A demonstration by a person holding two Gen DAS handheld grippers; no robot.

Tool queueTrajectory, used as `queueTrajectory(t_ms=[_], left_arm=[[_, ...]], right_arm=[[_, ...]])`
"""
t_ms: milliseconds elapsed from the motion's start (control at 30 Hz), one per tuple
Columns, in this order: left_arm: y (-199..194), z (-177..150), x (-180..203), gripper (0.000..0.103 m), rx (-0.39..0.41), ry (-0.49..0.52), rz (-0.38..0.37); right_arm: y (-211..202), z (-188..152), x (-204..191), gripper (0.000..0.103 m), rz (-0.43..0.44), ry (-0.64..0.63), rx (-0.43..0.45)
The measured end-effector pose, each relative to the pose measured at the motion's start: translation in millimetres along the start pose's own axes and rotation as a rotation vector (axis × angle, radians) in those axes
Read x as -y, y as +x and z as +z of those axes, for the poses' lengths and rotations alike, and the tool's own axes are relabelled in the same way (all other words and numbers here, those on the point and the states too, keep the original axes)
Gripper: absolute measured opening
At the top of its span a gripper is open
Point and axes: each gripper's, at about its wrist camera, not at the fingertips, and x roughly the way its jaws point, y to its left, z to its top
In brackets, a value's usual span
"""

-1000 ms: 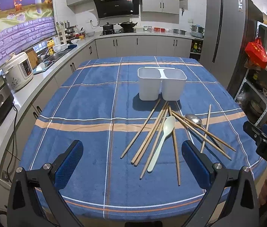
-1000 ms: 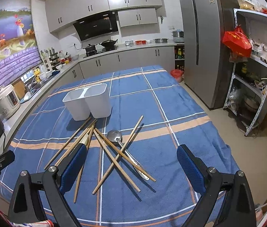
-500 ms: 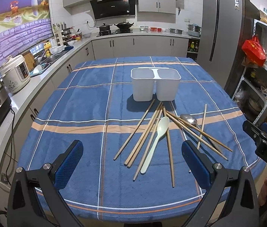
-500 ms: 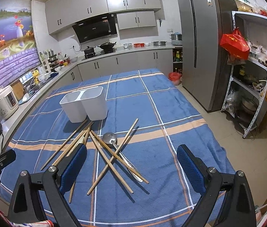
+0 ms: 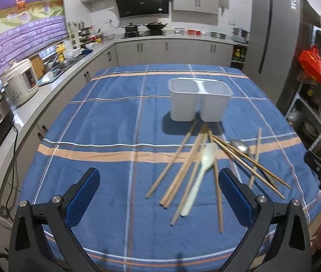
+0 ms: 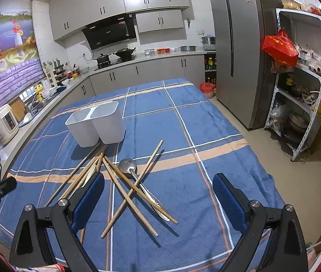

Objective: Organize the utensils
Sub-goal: 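Move both tools toward the wooden chopsticks beside the white holder, then close left gripper on a wooden chopstick while right gripper grasps another chopstick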

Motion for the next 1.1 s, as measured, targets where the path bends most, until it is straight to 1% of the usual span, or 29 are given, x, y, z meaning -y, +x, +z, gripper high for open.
queueTrajectory(t_ms=[67, 167, 267, 300, 333, 433, 467, 533, 633, 700, 800, 867, 933, 1000, 1100], left_arm=[[7.5, 3.5, -12.1, 0.103, -0.004, -0.019, 0.024], [19.6, 7.4, -25.7, 0.103, -0.015, -0.027, 0.036], [36.9, 12.2, -29.0, 0.103, -0.03, 0.008, 0.015], [43.0, 13.3, -28.6, 0.103, -0.038, 0.021, 0.003], [49.2, 14.7, -27.8, 0.1, -0.05, 0.034, -0.012], [71.7, 21.6, -21.3, 0.092, -0.099, 0.067, -0.094], [79.1, 24.0, -18.1, 0.091, -0.116, 0.078, -0.115], [92.9, 30.0, -10.2, 0.086, -0.143, 0.096, -0.153], [104.5, 34.2, 2.9, 0.086, -0.167, 0.116, -0.243], [112.0, 33.8, 12.7, 0.086, -0.178, 0.151, -0.265], [127.9, 34.5, 18.7, 0.085, -0.195, 0.178, -0.265], [140.3, 37.9, 16.8, 0.082, -0.214, 0.175, -0.269], [148.4, 41.5, 13.8, 0.075, -0.229, 0.166, -0.277], [153.2, 44.6, 12.4, 0.07, -0.244, 0.152, -0.314], [155.5, 44.1, 16.3, 0.069, -0.264, 0.138, -0.413]], right_arm=[[5.3, 0.4, 0.3, 0.099, -0.003, 0.002, -0.01], [14.4, 0.6, 1.0, 0.099, -0.005, 0.006, -0.027], [27.8, 0.1, 1.9, 0.099, -0.001, 0.015, -0.06], [32.4, 0.0, 1.8, 0.099, 0.003, 0.018, -0.072], [37.6, 0.3, 2.2, 0.099, 0.008, 0.021, -0.087], [54.7, 1.9, 3.1, 0.099, 0.021, 0.032, -0.132], [60.8, 2.1, 3.7, 0.099, 0.025, 0.041, -0.149], [70.8, 2.8, 4.4, 0.097, 0.047, 0.058, -0.178], [85.3, 2.2, 2.3, 0.096, 0.069, 0.068, -0.215], [94.8, 2.5, 2.6, 0.093, 0.071, 0.07, -0.24], [106.0, 3.8, 3.5, 0.091, 0.063, 0.077, -0.264], [112.5, 5.1, 4.6, 0.09, 0.054, 0.081, -0.277], [118.6, 6.1, 5.3, 0.09, 0.046, 0.087, -0.286], [122.9, 7.1, 5.4, 0.09, 0.042, 0.091, -0.291], [128.5, 9.2, 4.9, 0.09, 0.043, 0.089, -0.297]])
